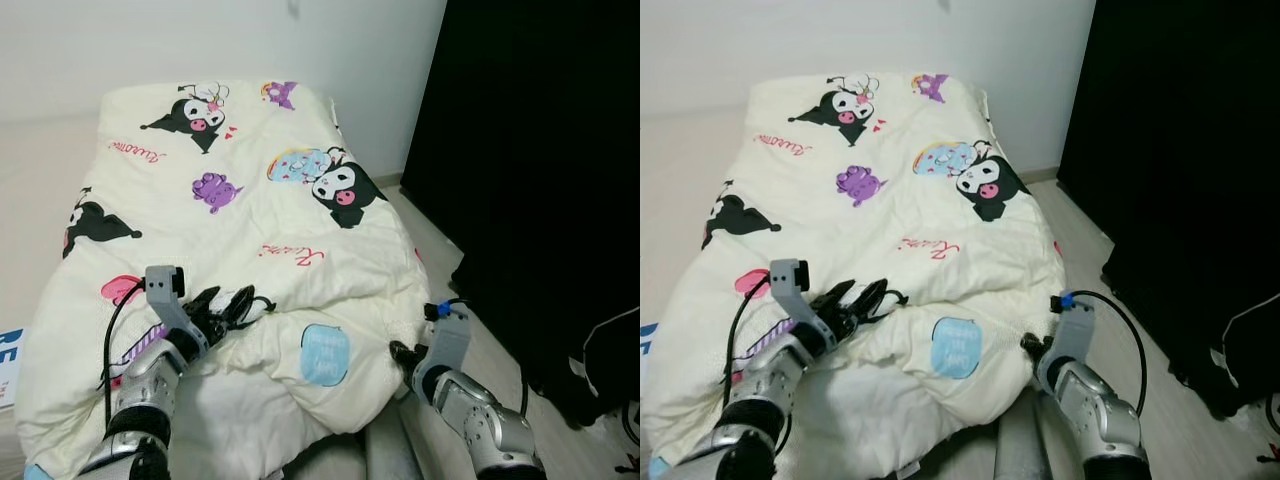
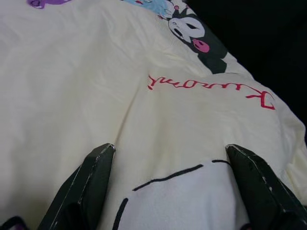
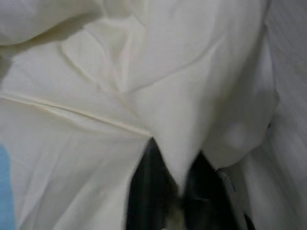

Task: Clean up the room

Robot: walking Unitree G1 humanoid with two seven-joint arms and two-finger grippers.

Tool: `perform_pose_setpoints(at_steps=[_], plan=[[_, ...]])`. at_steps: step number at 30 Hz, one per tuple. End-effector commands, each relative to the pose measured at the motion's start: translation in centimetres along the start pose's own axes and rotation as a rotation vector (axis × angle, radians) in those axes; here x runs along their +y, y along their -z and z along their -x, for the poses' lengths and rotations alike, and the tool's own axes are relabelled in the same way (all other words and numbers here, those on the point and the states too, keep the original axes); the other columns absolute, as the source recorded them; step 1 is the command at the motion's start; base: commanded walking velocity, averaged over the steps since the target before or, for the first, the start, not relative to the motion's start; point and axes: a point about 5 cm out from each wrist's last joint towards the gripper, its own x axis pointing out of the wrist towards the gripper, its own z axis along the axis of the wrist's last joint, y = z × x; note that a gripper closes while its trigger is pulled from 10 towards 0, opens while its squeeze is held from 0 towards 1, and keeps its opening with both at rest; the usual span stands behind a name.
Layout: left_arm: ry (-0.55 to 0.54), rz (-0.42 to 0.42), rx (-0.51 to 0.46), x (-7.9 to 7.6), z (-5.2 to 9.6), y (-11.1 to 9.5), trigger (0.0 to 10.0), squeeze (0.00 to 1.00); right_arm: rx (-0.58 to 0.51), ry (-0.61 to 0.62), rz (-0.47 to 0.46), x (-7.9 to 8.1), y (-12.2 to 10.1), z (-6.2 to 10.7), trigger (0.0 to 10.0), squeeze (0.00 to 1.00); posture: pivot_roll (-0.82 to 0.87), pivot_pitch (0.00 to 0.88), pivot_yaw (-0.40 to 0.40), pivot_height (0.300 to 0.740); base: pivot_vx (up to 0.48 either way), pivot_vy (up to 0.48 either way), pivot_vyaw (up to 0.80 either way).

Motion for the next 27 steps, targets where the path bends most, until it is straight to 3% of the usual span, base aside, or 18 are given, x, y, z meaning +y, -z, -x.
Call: perform_pose_setpoints(at_steps=[1, 4, 7, 9, 11, 16, 17, 18, 20, 27], plan=[[-0.011, -0.023, 0.036, 0.8, 1.1, 0.1, 10.0, 0.0, 0.007, 0.064, -0.001, -1.4, 0.1, 0.6, 0.0, 0.0, -0.18, 0.183, -0.005, 0.481, 0.0, 0.0, 0.0], [-0.009, -0.046, 0.034, 1.2, 1.4, -0.5, 10.0, 0.0, -0.02, 0.107, 0.022, -2.2, -0.7, 1.2, 0.0, 0.0, -0.18, 0.176, -0.003, 0.481, 0.0, 0.0, 0.0], [0.001, -0.08, 0.027, 1.6, 1.5, -1.5, 10.0, 0.0, -0.07, 0.237, 0.112, -4.5, -2.6, 2.9, 0.0, 0.0, -0.19, 0.164, -0.008, 0.481, 0.0, 0.0, 0.0], [0.001, -0.08, 0.027, 1.6, 1.5, -1.5, 10.0, 0.0, -0.07, 0.237, 0.112, -4.5, -2.6, 2.9, 0.0, 0.0, -0.19, 0.164, -0.008, 0.481, 0.0, 0.0, 0.0], [0.019, -0.094, 0.025, 1.3, 1.3, -2.0, 10.0, 0.0, -0.094, 0.38, 0.21, -7.1, -4.1, 5.0, 0.0, 0.0, -0.2, 0.157, -0.012, 0.481, 0.0, 0.0, 0.0], [0.031, -0.096, 0.025, 1.0, 1.2, -2.0, 10.0, 0.0, -0.099, 0.436, 0.249, -8.2, -4.7, 6.0, 0.0, 0.0, -0.21, 0.153, -0.014, 0.481, 0.0, 0.0, 0.0], [0.044, -0.098, 0.027, 0.7, 1.1, -2.0, 10.0, 0.0, -0.101, 0.488, 0.281, -9.2, -5.3, 6.9, 0.0, 0.0, -0.22, 0.152, -0.017, 0.481, 0.0, 0.0, 0.0], [0.044, -0.098, 0.027, 0.7, 1.1, -2.0, 10.0, 0.0, -0.101, 0.488, 0.281, -9.2, -5.3, 6.9, 0.0, 0.0, -0.22, 0.152, -0.017, 0.481, 0.0, 0.0, 0.0], [0.064, -0.105, 0.032, 0.2, 1.0, -1.9, 10.0, 0.0, -0.084, 0.578, 0.343, -11.4, -5.9, 8.7, 0.0, 0.0, -0.23, 0.158, -0.017, 0.481, 0.0, 0.0, 0.0], [0.077, -0.129, 0.051, -0.1, 1.1, -2.0, 10.0, 0.0, -0.039, 0.578, 0.386, -11.6, -5.4, 8.6, 0.0, 0.0, -0.22, 0.168, -0.015, 0.481, 0.0, 0.0, 0.0]])
